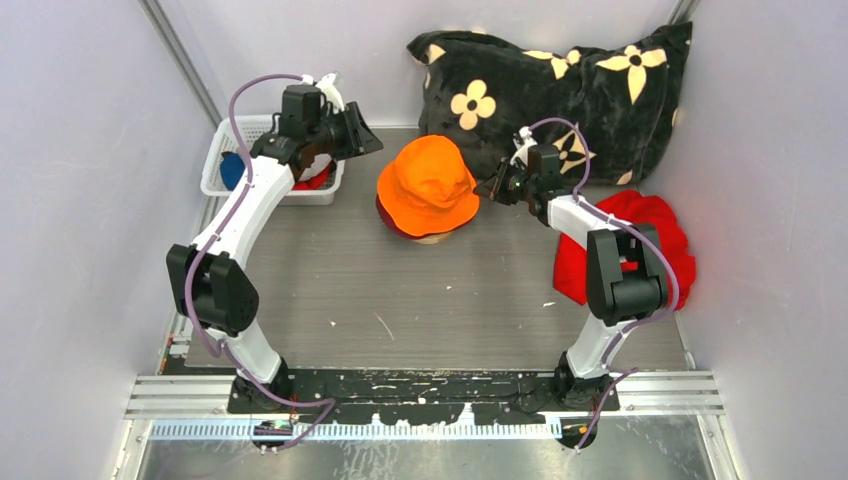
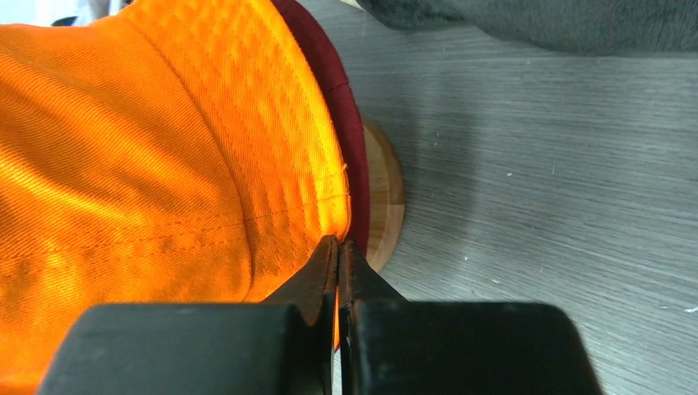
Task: Stack the hats
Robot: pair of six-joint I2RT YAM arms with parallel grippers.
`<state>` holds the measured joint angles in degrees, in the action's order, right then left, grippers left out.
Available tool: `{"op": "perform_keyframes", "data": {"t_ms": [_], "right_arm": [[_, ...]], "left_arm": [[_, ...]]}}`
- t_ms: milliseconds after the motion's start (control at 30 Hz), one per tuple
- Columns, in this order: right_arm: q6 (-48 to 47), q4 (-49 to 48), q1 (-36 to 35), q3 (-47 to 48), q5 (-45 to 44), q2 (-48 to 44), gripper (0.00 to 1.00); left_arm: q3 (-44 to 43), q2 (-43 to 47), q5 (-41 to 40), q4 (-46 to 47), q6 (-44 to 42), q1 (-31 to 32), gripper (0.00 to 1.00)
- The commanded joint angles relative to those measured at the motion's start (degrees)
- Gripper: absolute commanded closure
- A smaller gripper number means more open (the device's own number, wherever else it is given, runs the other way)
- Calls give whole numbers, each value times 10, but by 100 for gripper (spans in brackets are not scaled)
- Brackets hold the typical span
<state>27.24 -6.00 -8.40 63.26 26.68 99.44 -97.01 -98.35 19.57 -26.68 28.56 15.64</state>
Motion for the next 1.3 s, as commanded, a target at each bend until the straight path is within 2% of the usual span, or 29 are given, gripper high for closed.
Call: {"op": "perform_keyframes", "data": {"t_ms": [0,167,200,267,400,433,467,733,933,1267], "right_arm": [[-14,1,1,21,-18,17,99],[-20,4,1,25,-26,10,98],[-19,-4,1,20,-27,1,92],[-20,-8,1,17,-38,-17,65],[-30,3,1,16,-83,-60,9],[-35,7,1,16,-95,-68,3],[-40,12,1,17,-107,-83,0],[-73,47,1,29,-151,-152,0],[-78,54,1,30,-135,-176,0],[-76,60,0,30,-126,-186,0]], "left_arm": [[4,27,-26,54,3,1,56],[0,34,-100,42,-21,0,56],[-9,32,-119,35,-31,1,55],[-24,21,-160,21,-45,-1,49],[-56,-24,-207,-3,-63,-14,47],[-61,-34,-217,-7,-68,-17,47],[-64,-44,-229,-10,-76,-22,47],[-54,-103,-314,17,-148,-58,39],[-48,-137,-330,31,-194,-81,39],[-23,-163,-306,35,-216,-108,39]]}}
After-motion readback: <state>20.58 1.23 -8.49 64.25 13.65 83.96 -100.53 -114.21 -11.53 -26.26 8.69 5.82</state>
